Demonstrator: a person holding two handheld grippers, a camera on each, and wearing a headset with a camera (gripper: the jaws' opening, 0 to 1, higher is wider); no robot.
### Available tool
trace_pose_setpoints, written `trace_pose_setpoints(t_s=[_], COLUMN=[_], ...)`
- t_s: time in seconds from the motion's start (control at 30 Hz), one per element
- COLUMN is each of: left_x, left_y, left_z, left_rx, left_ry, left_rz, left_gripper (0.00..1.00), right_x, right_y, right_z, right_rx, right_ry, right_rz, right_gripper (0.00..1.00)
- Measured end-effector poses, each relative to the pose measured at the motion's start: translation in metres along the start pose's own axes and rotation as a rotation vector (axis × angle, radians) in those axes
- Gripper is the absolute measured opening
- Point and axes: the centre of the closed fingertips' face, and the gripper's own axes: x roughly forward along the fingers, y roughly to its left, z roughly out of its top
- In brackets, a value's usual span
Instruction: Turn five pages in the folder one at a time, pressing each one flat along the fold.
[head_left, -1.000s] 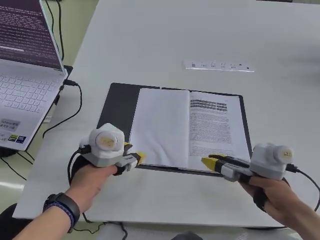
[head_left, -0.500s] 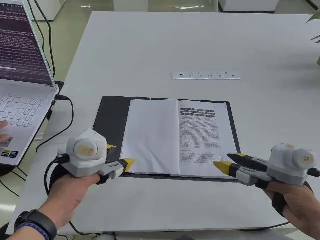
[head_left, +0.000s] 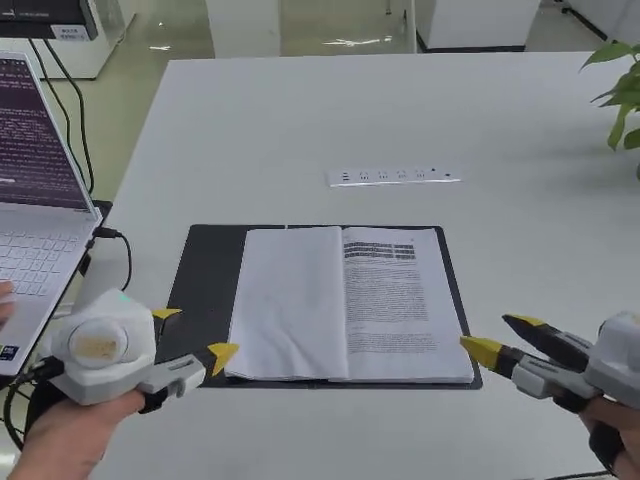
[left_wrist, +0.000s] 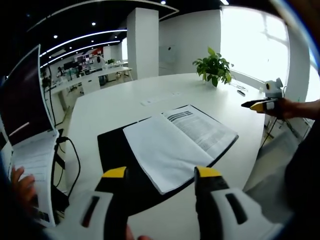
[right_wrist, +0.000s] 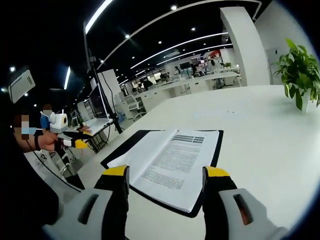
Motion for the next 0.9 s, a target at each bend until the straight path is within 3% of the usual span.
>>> trace_pose_setpoints(t_s=[0.2,0.33,0.67,0.9], left_x=[-0.016,-0.022,-0.025,-0.023], left_y=[0.008,0.012,0.011,0.008], left_z=[0.004,0.003,0.001,0.001], left_rx=[-0.035,-0.045,-0.051,-0.050], left_ry=[-0.030,-0.038,-0.036,-0.038], left_rz=[0.022,0.045,0.056,0.050], left_gripper=[0.63,0.64,0.66,0.66], right_x=[-0.011,-0.013,-0.008,-0.008], right_y=[-0.003,0.000,0.012,0.011], right_z=[0.000,-0.004,-0.015,-0.011], right_rx=[0.016,0.019,-0.002,0.001], right_ry=[-0.007,-0.003,0.043,0.032], right_rz=[-0.019,-0.024,-0.006,-0.009], right_gripper=[0.62,0.64,0.67,0.68])
